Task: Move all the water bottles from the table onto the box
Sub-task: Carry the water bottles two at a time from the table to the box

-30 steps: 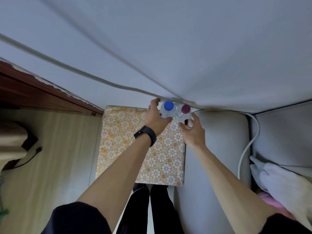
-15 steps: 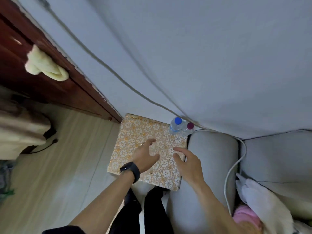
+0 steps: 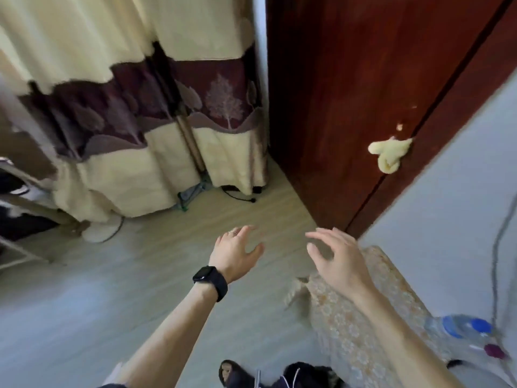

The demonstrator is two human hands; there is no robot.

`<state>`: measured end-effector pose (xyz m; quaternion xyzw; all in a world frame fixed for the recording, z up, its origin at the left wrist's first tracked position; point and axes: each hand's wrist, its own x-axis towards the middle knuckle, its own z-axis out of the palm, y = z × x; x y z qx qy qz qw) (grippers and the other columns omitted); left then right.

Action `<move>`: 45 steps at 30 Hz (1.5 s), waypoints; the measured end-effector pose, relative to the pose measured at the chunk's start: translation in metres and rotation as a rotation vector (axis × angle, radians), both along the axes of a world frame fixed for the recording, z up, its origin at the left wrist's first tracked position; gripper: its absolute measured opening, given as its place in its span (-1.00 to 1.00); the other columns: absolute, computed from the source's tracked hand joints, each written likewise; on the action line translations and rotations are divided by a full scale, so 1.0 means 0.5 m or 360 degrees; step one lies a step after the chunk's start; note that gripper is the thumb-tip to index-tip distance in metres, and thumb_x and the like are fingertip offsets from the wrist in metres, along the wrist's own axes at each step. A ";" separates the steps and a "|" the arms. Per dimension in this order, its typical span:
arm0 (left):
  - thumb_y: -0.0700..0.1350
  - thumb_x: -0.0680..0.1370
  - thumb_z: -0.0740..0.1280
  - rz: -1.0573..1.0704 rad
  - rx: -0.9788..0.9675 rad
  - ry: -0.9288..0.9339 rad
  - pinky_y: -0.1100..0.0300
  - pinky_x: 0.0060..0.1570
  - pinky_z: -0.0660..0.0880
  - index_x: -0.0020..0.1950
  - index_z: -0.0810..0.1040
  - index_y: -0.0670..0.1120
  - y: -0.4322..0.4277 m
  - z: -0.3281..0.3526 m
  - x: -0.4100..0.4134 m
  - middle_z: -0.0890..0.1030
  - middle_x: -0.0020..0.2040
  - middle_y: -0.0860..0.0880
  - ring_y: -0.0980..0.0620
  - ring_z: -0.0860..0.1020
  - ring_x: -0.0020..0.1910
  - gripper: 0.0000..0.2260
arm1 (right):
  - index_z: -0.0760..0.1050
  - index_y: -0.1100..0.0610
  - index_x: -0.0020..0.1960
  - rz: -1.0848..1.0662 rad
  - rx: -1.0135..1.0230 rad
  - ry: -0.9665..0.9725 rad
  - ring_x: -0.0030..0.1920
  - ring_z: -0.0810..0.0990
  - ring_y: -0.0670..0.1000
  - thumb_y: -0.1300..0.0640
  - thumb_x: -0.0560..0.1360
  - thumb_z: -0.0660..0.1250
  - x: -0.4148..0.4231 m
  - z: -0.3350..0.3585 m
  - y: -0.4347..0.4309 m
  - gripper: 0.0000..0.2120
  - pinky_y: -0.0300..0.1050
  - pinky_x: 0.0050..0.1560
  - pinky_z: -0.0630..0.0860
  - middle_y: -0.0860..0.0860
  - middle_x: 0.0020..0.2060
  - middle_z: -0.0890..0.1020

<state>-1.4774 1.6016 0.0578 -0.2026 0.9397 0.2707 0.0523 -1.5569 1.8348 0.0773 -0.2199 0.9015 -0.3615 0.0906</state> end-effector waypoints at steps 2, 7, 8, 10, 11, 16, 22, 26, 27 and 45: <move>0.24 0.56 0.25 0.0174 -0.0030 0.0086 0.00 0.38 0.31 0.43 0.41 0.12 -0.113 0.019 0.070 0.50 0.38 0.00 -0.04 0.41 0.38 -0.53 | 0.63 -0.08 0.21 0.0138 0.0018 0.0057 0.39 0.39 0.01 -0.03 0.55 0.38 0.016 0.024 -0.131 -0.76 -0.20 0.42 0.20 -0.08 0.25 0.60; 0.25 0.55 0.26 0.0557 -0.0214 0.0277 0.01 0.34 0.33 0.41 0.43 0.12 -0.377 0.075 0.250 0.52 0.35 0.02 -0.02 0.44 0.34 -0.54 | 0.62 -0.05 0.23 0.0533 -0.0111 0.0157 0.37 0.36 -0.08 -0.06 0.55 0.36 0.099 0.080 -0.460 -0.72 -0.20 0.45 0.17 -0.05 0.24 0.61; 0.25 0.55 0.26 0.0646 -0.0257 0.0305 0.01 0.33 0.33 0.41 0.43 0.12 -0.425 0.090 0.293 0.52 0.34 0.02 -0.01 0.45 0.33 -0.54 | 0.62 -0.04 0.24 0.0615 -0.0127 0.0186 0.36 0.37 -0.09 -0.06 0.55 0.36 0.123 0.091 -0.524 -0.71 -0.20 0.46 0.16 -0.04 0.24 0.62; 0.27 0.54 0.24 0.0826 -0.0325 0.0385 0.01 0.31 0.35 0.39 0.45 0.12 -0.507 0.130 0.368 0.54 0.32 0.03 0.00 0.46 0.32 -0.54 | 0.60 -0.06 0.26 0.0784 -0.0158 0.0195 0.37 0.38 -0.06 -0.06 0.55 0.37 0.165 0.116 -0.638 -0.70 -0.16 0.48 0.16 -0.04 0.26 0.61; 0.28 0.53 0.23 0.0928 -0.0359 0.0425 0.00 0.30 0.38 0.38 0.46 0.12 -0.556 0.154 0.408 0.54 0.31 0.04 0.01 0.47 0.30 -0.53 | 0.60 -0.06 0.27 0.0884 -0.0192 0.0214 0.37 0.39 -0.05 -0.07 0.55 0.36 0.187 0.134 -0.706 -0.69 -0.16 0.49 0.16 -0.05 0.25 0.61; 0.27 0.49 0.24 0.1363 -0.0532 0.0611 -0.06 0.21 0.48 0.34 0.51 0.11 -0.761 0.255 0.565 0.60 0.23 0.04 0.02 0.53 0.22 -0.53 | 0.61 0.01 0.25 0.1334 -0.0391 0.0411 0.31 0.39 -0.15 -0.04 0.55 0.36 0.282 0.236 -1.008 -0.70 -0.24 0.46 0.10 -0.11 0.18 0.61; 0.23 0.51 0.28 0.1776 -0.0713 0.0596 -0.10 0.29 0.41 0.38 0.47 0.14 -0.955 0.296 0.712 0.56 0.28 0.04 -0.01 0.48 0.29 -0.55 | 0.59 -0.08 0.27 0.1729 -0.0578 0.0440 0.38 0.40 -0.02 -0.09 0.55 0.33 0.365 0.308 -1.344 -0.68 -0.20 0.47 0.13 -0.09 0.24 0.60; 0.25 0.51 0.23 0.2046 -0.0861 0.0518 -0.12 0.34 0.35 0.37 0.46 0.17 -1.042 0.344 0.801 0.53 0.32 0.08 0.01 0.44 0.35 -0.55 | 0.56 -0.16 0.29 0.1974 -0.0650 0.0410 0.42 0.37 0.00 -0.17 0.54 0.30 0.434 0.354 -1.532 -0.65 -0.02 0.48 0.25 -0.15 0.27 0.58; 0.25 0.50 0.21 0.2101 -0.0906 0.0499 -0.12 0.35 0.34 0.36 0.46 0.18 -1.062 0.356 0.825 0.52 0.33 0.09 0.02 0.43 0.35 -0.55 | 0.55 -0.17 0.30 0.2039 -0.0667 0.0398 0.42 0.36 0.00 -0.17 0.54 0.31 0.458 0.363 -1.574 -0.65 -0.01 0.47 0.28 -0.15 0.28 0.57; 0.23 0.48 0.23 0.2766 -0.1218 0.0458 -0.10 0.31 0.39 0.33 0.49 0.18 -1.477 0.440 1.397 0.54 0.33 0.08 -0.02 0.46 0.34 -0.56 | 0.51 -0.18 0.32 0.2737 -0.0871 0.0358 0.39 0.36 -0.09 -0.11 0.56 0.33 1.082 0.443 -2.180 -0.67 -0.34 0.32 0.16 -0.21 0.28 0.55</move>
